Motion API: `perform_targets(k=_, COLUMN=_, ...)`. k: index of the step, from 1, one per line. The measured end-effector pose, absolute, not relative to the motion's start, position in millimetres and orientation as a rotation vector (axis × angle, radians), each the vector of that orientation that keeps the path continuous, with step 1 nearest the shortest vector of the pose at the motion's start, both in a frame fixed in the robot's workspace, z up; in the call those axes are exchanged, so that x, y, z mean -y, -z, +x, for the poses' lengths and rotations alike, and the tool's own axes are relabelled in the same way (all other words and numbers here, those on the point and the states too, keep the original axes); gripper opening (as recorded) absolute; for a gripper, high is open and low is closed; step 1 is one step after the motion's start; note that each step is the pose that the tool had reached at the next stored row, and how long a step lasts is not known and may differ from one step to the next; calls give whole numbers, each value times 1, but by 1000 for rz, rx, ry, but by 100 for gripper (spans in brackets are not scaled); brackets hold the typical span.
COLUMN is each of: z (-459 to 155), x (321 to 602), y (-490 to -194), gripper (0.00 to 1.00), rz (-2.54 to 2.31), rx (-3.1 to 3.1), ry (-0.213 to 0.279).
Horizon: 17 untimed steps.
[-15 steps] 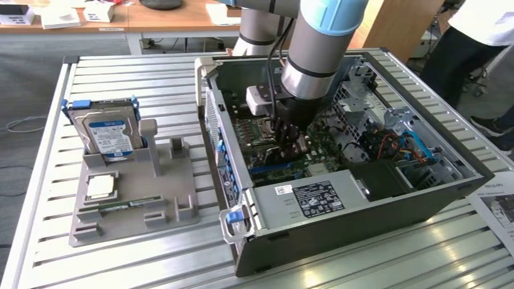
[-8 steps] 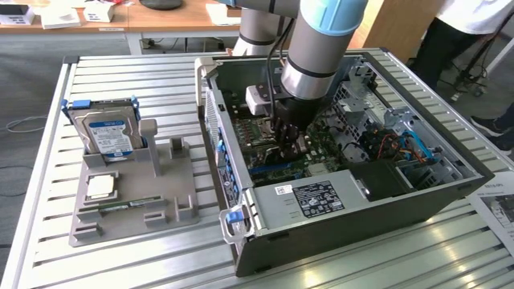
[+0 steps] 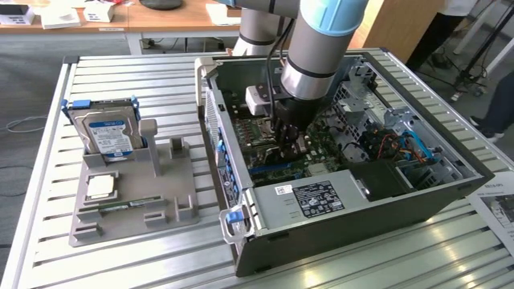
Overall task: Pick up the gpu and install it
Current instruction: 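Insert the gpu into the slot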
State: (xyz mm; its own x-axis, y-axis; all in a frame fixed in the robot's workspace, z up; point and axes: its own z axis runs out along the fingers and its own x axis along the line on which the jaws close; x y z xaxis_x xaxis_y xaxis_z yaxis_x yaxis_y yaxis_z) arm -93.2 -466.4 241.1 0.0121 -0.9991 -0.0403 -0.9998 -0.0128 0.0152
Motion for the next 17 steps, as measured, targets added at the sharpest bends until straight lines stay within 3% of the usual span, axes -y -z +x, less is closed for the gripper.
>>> perform_targets(k=17, z=-92, x=466, y=-241, gripper=27, rz=-2223, rx=-2198, ry=-66)
